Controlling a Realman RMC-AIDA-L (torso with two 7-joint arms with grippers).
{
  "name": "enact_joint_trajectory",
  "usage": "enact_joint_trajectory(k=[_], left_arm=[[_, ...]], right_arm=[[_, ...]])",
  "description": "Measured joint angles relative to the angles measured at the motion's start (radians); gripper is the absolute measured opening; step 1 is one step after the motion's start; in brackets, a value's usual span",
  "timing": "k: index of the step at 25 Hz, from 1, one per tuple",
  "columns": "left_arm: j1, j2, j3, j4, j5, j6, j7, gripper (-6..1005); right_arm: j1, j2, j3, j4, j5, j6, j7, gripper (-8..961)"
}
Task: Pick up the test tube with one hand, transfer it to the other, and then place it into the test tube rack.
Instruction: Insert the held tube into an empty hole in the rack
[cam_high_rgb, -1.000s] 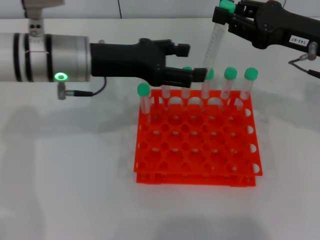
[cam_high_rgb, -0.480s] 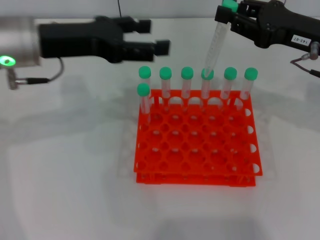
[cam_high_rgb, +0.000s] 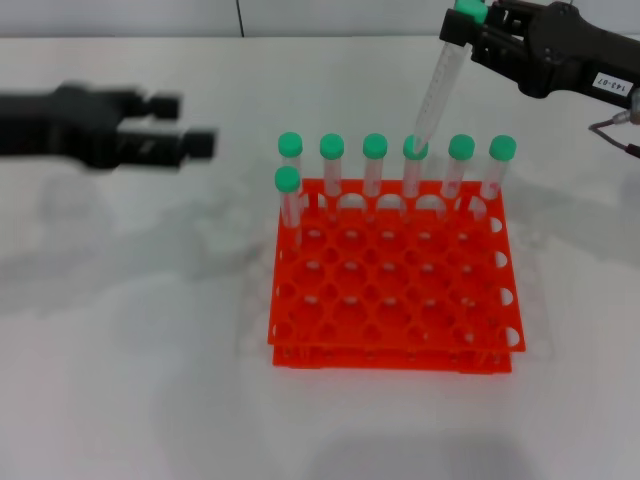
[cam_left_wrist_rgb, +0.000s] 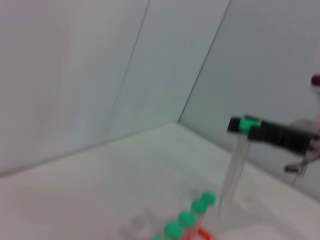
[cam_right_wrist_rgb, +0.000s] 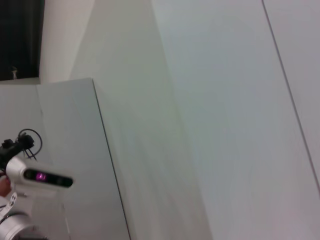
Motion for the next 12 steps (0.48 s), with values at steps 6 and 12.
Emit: enact_joint_trajectory(k=[6,12], left_arm=[[0.091,0.007,-0.05,0.075,0.107,0.05,0.028,890],[0.132,0.013,-0.061,0.068,0.151,0.08,0.089,889]], right_arm=[[-0.027,0.004,-0.006,0.007,0.013,-0.02,-0.001,265],[-0.046,0.005,-0.091,0.022,0.092,-0.015,-0.03,266]])
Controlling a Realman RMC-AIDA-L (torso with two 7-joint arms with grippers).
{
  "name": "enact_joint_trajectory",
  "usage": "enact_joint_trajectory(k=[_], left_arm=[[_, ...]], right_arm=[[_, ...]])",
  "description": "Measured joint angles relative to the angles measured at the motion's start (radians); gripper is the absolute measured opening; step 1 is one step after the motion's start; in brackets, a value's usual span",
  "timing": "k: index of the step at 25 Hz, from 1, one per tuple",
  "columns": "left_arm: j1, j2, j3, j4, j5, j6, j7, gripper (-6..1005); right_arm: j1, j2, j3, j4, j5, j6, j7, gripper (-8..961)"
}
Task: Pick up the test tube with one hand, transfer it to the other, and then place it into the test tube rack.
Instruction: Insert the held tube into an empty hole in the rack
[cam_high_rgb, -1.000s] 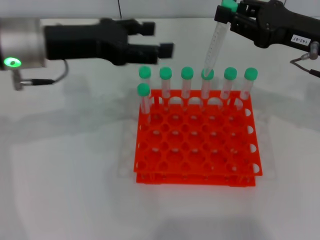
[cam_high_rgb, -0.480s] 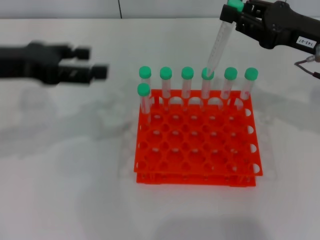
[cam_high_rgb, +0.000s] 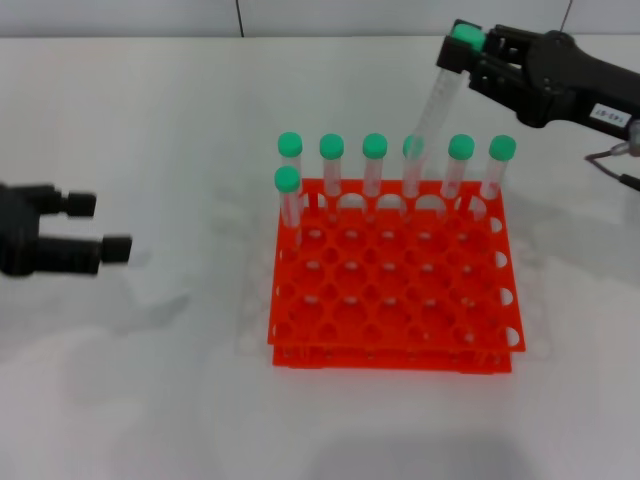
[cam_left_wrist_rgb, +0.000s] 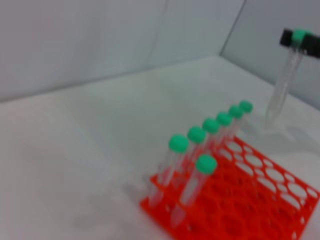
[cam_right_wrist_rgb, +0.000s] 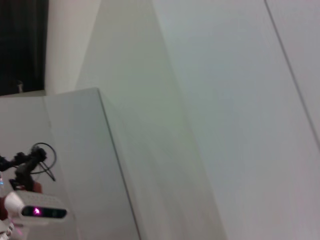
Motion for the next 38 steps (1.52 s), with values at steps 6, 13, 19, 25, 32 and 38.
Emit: enact_joint_trajectory(k=[6,13,19,25,32,38], left_arm=[[0.0,-0.007,0.001,-0.008,0.075,0.028,0.031,888],[0.004,-0.021,0.003,-0.014,0.087,0.029,0.087,888],[-0.003,-0.024,0.004,-0.046,0.09,0.03,0.124,888],[-0.009,-0.021,0.007,-0.058,0.091,0.031,0.136,888],[-0.012,-0.033,0.018,-0.061,0.091,0.044,0.132,888],[-0.016,-0.044,0.02,-0.081,0.105,0.047,0.137,888]], right_arm=[[0.004,0.0,-0.08,0.001,0.051,0.015,-0.011,266],[0.005,0.002,-0.234,0.001,0.164,0.071,-0.081,265],[0.008,0.003,-0.365,0.001,0.268,0.166,-0.155,265],[0.016,0.004,-0.485,-0.006,0.375,0.282,-0.246,266],[0.012,0.004,-0.541,0.004,0.458,0.328,-0.344,266],[0.015,0.004,-0.573,0.038,0.523,0.34,-0.406,266]])
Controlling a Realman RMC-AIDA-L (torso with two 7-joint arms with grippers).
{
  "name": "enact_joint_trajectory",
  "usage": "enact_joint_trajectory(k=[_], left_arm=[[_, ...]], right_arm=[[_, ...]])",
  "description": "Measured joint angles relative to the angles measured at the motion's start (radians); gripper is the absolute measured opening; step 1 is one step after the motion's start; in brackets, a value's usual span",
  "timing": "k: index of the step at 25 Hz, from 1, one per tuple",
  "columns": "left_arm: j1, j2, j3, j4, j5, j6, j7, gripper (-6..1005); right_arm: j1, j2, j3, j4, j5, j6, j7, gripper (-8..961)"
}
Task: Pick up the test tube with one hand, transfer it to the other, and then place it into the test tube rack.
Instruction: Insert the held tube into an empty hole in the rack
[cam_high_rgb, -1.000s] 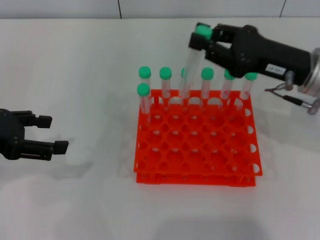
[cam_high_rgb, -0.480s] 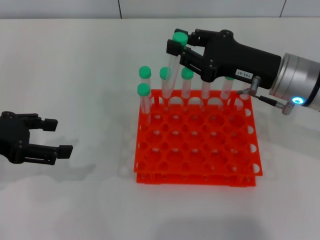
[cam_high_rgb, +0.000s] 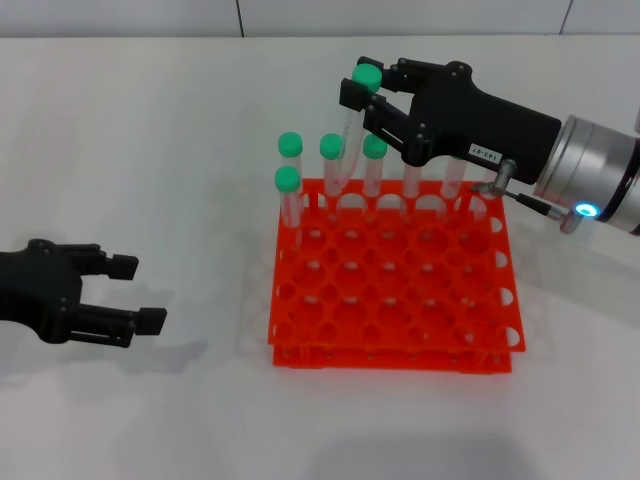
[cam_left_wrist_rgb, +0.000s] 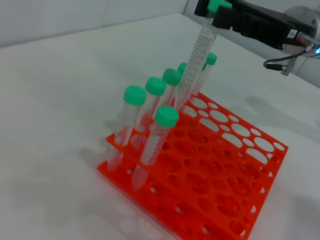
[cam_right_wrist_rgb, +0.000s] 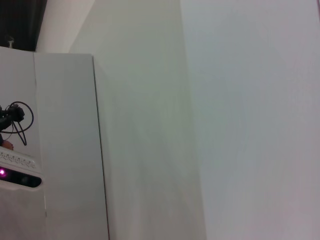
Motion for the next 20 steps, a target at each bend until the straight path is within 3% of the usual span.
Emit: enact_joint_trajectory(k=[20], left_arm=[[-0.018,-0.003,-0.005,-0.031,0.014,-0.004,0.014,888]], right_arm=[[0.001,0.0,-0.066,0.015,0.032,0.033,-0.022,266]])
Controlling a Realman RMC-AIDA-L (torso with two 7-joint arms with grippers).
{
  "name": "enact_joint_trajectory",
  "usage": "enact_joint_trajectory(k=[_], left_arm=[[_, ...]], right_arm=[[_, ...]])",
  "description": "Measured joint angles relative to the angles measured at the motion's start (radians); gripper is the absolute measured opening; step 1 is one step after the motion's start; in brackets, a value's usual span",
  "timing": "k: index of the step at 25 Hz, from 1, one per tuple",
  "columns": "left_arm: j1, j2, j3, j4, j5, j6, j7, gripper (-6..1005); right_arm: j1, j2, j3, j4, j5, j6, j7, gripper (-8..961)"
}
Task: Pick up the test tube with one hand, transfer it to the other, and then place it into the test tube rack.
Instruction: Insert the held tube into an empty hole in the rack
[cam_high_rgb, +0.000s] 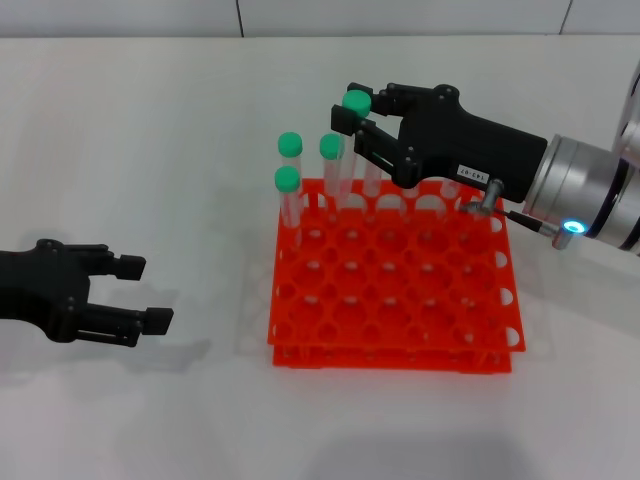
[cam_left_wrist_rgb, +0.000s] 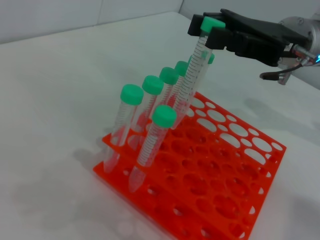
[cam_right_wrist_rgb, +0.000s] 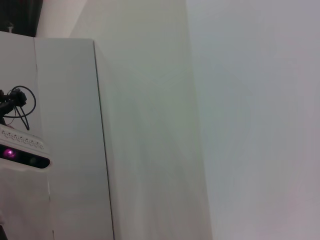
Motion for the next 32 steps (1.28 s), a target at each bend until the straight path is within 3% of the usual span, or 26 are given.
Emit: enact_joint_trajectory(k=[32], left_arm=[[-0.001,-0.002,-0.002,0.0,-0.002,-0.002,0.011,888]], right_arm=[[0.014,0.0,-0.124,0.001,0.097,0.092,-0.048,265]])
